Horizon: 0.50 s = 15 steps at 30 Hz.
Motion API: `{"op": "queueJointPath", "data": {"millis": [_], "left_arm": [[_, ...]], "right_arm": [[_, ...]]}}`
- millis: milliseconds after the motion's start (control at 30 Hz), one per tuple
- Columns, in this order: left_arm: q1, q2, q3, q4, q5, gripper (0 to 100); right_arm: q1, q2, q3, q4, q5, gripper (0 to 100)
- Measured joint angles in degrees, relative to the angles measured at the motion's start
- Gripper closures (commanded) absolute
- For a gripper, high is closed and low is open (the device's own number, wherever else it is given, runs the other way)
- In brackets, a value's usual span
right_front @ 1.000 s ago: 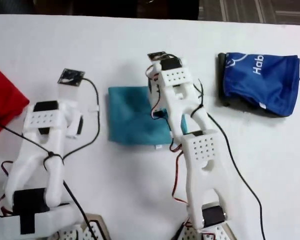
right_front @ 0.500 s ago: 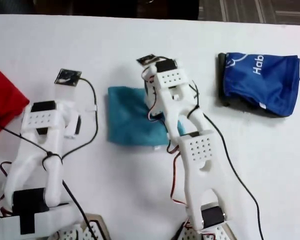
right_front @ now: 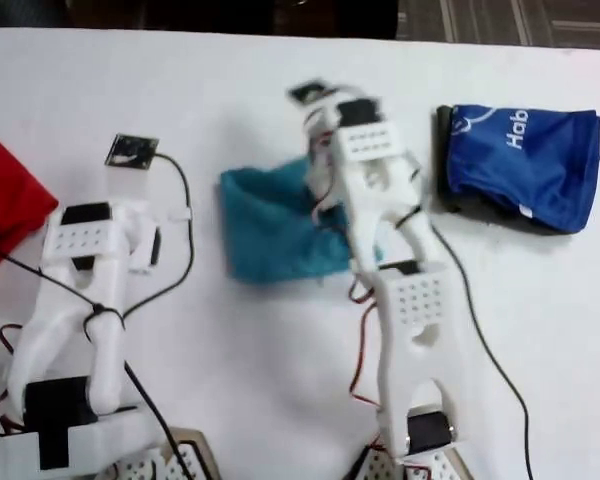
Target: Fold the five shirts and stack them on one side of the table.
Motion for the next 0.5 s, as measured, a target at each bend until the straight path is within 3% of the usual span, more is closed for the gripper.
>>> {"op": "queueJointPath", "data": {"millis": [233,500], "left_arm": [[-0.1,0.0,0.0,-0.1,0.0,97],[0.0,0.0,0.0,-0.9,0.0,97]], "right_arm": [[8.2,-13.9,-0.2,0.2,7.3,98.1],[21.5,-14.9,-0.4,0.2,15.9,98.1]]}}
